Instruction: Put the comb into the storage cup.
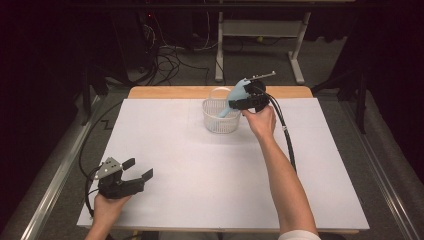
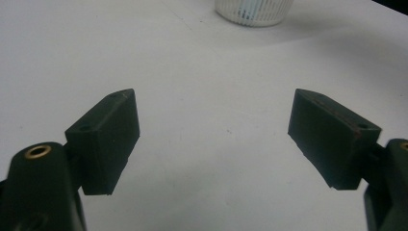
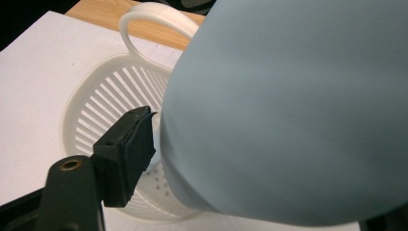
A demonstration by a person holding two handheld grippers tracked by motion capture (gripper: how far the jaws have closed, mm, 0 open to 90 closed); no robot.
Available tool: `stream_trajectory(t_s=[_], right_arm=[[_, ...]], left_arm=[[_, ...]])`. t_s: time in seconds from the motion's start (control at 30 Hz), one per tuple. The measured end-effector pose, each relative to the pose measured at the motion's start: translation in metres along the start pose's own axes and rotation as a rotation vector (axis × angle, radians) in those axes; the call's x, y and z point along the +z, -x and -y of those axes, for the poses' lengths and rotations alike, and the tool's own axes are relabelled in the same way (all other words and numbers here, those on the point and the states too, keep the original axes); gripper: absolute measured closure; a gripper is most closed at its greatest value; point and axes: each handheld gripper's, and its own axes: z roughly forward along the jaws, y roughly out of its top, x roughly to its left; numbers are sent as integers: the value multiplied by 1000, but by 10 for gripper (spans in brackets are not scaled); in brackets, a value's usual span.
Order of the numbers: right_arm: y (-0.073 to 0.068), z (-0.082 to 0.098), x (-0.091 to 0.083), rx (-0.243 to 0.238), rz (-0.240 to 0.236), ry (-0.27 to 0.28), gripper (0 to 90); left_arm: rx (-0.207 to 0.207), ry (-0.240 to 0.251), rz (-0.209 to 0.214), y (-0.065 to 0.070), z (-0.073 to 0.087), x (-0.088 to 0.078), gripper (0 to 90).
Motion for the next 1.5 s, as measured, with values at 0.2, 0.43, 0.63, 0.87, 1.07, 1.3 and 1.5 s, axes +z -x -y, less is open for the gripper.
stream_trajectory(t_s=[0.2,0.43,0.63,0.87,1.07,1.3,1.5], right_arm=[[2,1,-3,3,9,-17,220],[7,7,-9,2,15,3,220],[10,8,-20,-9,23,22,219],[11,12,-30,-23,33,49,219],[10,20,-36,-43,32,53,219],[10,23,-43,-52,28,73,220],[11,25,-52,-60,27,94,221]], left_arm=[[1,0,0,0,0,0,178],[2,-2,1,1,0,1,178],[3,-2,0,2,0,1,178],[0,3,-1,3,1,1,178],[-5,12,-2,3,1,0,178],[-11,12,-4,3,1,0,178],[-15,17,-3,2,2,-1,178]])
